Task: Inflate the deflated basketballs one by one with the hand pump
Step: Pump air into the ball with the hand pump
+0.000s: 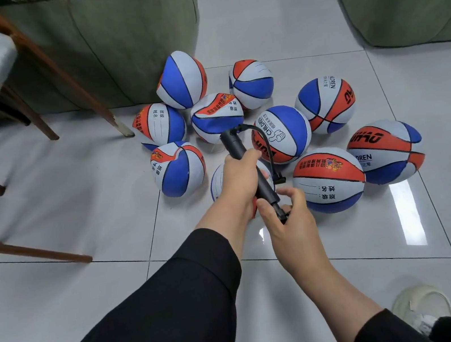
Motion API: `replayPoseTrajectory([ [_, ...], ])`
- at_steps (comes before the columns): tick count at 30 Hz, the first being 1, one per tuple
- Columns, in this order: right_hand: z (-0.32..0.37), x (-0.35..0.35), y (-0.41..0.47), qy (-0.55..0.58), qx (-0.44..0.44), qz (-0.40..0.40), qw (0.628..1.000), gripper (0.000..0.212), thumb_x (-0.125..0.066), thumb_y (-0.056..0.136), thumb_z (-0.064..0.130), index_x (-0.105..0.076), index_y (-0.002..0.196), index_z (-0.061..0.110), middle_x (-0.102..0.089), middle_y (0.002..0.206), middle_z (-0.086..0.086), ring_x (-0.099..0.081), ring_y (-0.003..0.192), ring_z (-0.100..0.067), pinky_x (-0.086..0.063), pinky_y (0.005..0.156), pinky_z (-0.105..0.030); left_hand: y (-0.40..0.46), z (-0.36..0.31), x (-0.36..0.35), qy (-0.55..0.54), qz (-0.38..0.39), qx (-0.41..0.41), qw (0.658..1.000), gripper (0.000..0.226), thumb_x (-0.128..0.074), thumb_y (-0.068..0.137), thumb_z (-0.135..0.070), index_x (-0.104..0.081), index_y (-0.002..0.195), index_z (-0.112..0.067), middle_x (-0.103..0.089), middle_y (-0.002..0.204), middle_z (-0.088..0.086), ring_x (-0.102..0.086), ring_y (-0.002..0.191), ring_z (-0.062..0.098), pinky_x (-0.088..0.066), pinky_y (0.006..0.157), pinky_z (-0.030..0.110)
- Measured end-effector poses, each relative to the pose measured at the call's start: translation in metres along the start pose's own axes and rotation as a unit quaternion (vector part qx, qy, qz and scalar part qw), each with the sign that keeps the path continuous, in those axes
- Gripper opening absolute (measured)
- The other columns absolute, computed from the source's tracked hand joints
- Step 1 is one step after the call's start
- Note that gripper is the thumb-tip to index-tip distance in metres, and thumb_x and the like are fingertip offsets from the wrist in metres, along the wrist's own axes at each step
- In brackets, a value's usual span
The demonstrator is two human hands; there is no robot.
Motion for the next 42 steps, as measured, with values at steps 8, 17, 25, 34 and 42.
replayPoseTrajectory([
  [8, 0.006, -0.001, -0.010, 0.003, 0.035, -0.019, 0.999, 0.020, -0.056, 0.096, 0.051, -0.052, 0.106, 0.034, -0.057, 0.067, 0.006, -0.053, 0.060, -0.010, -0.048, 0.061, -0.037, 0.016, -0.008, 0.031, -0.079, -0.118, 0.017, 0.990, 0.014, -0.061, 0.095, -0.024, -0.056, 0.104, -0.016, -0.059, 0.081, 0.010, -0.053, 0.062, 0.018, -0.048, 0.057, 0.028],
  [17, 0.009, 0.003, -0.012, 0.008, 0.019, -0.091, 0.996, 0.015, -0.047, 0.103, 0.037, -0.048, 0.090, 0.029, -0.057, 0.066, 0.005, -0.051, 0.060, -0.009, -0.043, 0.060, -0.036, 0.012, 0.003, 0.026, -0.120, -0.142, 0.029, 0.982, 0.014, -0.058, 0.095, -0.028, -0.056, 0.102, -0.016, -0.059, 0.078, 0.009, -0.051, 0.057, 0.018, -0.047, 0.052, 0.023],
  [25, 0.010, 0.001, -0.004, -0.018, 0.002, -0.103, 0.994, 0.024, -0.043, 0.102, 0.046, -0.052, 0.104, 0.024, -0.066, 0.080, 0.008, -0.062, 0.077, -0.007, -0.051, 0.071, -0.038, -0.009, 0.027, -0.005, -0.128, -0.112, 0.043, 0.984, 0.013, -0.058, 0.091, -0.026, -0.056, 0.093, -0.014, -0.052, 0.053, 0.000, -0.050, 0.051, 0.020, -0.048, 0.058, 0.031],
  [34, 0.012, 0.001, -0.012, -0.016, 0.029, -0.067, 0.997, 0.027, -0.043, 0.095, 0.055, -0.052, 0.097, 0.029, -0.058, 0.064, 0.003, -0.053, 0.059, -0.014, -0.046, 0.060, -0.039, 0.017, -0.006, 0.032, -0.119, -0.144, 0.029, 0.982, 0.016, -0.061, 0.093, -0.029, -0.059, 0.104, -0.018, -0.057, 0.084, 0.009, -0.052, 0.068, 0.020, -0.048, 0.068, 0.033],
  [42, 0.009, 0.001, -0.010, -0.001, 0.023, -0.104, 0.994, 0.018, -0.043, 0.103, 0.041, -0.049, 0.091, 0.028, -0.057, 0.065, 0.005, -0.055, 0.066, -0.007, -0.044, 0.060, -0.033, 0.019, 0.004, 0.028, -0.130, -0.148, 0.026, 0.980, 0.017, -0.059, 0.093, -0.031, -0.058, 0.103, -0.017, -0.056, 0.084, 0.009, -0.054, 0.070, 0.024, -0.051, 0.071, 0.035],
])
Point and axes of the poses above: each hand's wrist, its own y-axis towards the middle knuckle, its own x-axis out of the back of the hand, z = x × y, the point moved 3 cm from there along y, towards the middle knuckle
